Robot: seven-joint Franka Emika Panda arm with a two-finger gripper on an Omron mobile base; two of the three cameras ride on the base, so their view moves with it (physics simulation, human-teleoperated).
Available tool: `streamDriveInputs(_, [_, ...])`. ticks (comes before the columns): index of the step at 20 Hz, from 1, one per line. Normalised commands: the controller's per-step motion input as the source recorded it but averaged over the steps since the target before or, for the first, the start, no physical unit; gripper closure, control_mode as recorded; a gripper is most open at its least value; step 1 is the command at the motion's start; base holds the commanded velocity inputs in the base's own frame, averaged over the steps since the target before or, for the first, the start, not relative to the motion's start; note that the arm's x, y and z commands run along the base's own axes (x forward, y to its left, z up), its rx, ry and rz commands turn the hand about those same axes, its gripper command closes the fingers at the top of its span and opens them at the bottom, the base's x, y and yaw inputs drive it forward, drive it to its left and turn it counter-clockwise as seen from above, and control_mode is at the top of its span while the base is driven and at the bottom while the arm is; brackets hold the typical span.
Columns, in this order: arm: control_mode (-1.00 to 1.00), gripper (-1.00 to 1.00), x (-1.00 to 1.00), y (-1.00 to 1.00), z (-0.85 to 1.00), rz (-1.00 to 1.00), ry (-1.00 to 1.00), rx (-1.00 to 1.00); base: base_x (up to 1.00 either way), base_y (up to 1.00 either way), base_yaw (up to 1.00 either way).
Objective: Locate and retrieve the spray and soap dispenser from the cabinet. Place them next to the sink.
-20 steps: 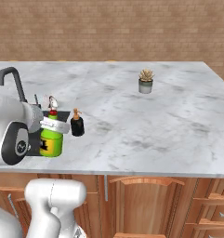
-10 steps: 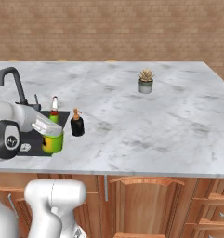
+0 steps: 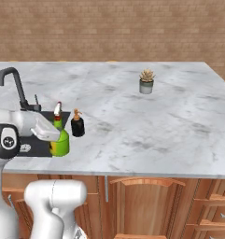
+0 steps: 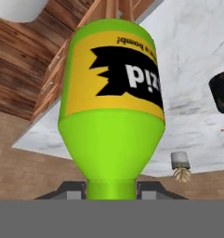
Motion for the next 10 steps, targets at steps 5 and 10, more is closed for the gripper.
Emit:
streamDriveInputs(5, [-1.00,1.00,0.04,0.16,-0.05,-0.10,-0.03,0.00,0.00,0.00,0.00])
streamDriveInputs(10, [-1.00,1.00,0.28,0.13,-0.14,-0.10,-0.06,-0.01,0.00,0.00,0.00])
